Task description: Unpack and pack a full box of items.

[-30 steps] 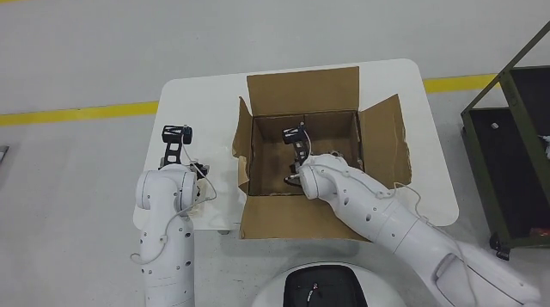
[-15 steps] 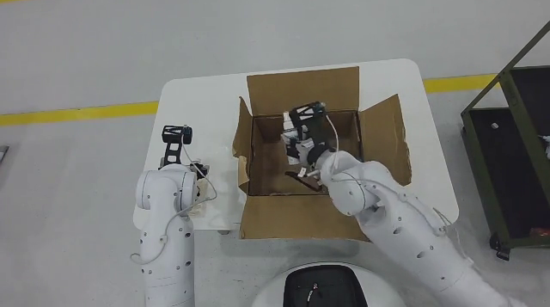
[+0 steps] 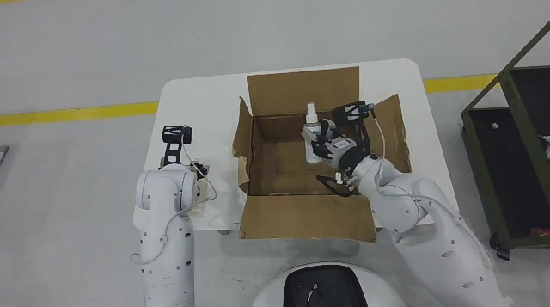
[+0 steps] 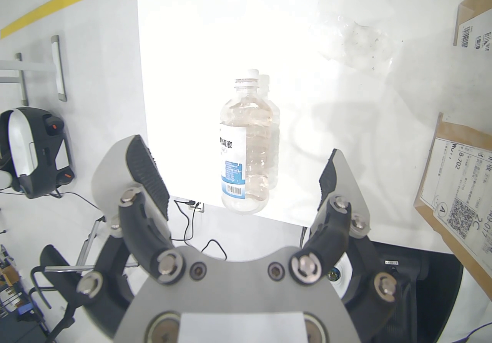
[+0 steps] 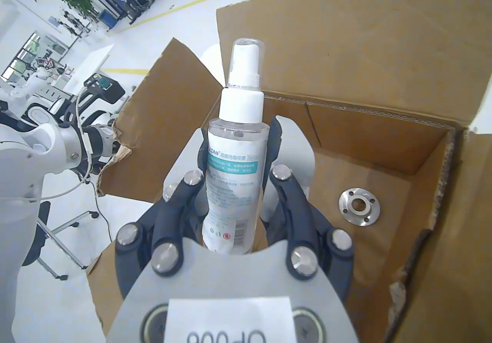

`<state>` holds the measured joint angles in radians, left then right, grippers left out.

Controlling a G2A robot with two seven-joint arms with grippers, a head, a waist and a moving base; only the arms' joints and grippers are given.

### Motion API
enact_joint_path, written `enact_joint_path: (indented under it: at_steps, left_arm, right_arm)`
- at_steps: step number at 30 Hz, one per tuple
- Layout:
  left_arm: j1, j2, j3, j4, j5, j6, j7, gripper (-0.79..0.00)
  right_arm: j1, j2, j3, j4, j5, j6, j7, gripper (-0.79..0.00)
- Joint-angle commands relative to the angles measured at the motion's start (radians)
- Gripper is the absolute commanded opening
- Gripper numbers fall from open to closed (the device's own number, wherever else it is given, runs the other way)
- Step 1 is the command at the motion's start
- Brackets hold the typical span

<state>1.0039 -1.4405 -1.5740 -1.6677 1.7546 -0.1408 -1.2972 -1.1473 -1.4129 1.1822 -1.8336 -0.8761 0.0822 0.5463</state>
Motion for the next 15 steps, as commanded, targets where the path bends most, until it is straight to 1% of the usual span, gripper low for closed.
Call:
enact_joint_path:
  at_steps: [1,5,8,11,15]
  left_arm:
    - [0.0,0.0,0.0,0.0,0.0,0.0,0.0,0.0]
    - [0.0,0.0,0.0,0.0,0.0,0.0,0.0,0.0]
    - [0.0,0.0,0.0,0.0,0.0,0.0,0.0,0.0]
    - [0.0,0.0,0.0,0.0,0.0,0.0,0.0,0.0]
    - [0.0,0.0,0.0,0.0,0.0,0.0,0.0,0.0]
  right_arm:
    - [0.0,0.0,0.0,0.0,0.0,0.0,0.0,-0.785]
    - [-0.001,0.0,0.002,-0.012,-0.001,-0.009,-0.012,-0.785]
    - [-0.018,0.006,0.052,-0.078,0.021,-0.044,-0.058,-0.785]
    - [-0.049,0.015,0.155,-0.168,0.086,-0.077,-0.086,-0.785]
    - [-0.124,0.033,0.34,-0.295,0.126,-0.117,-0.094,-0.785]
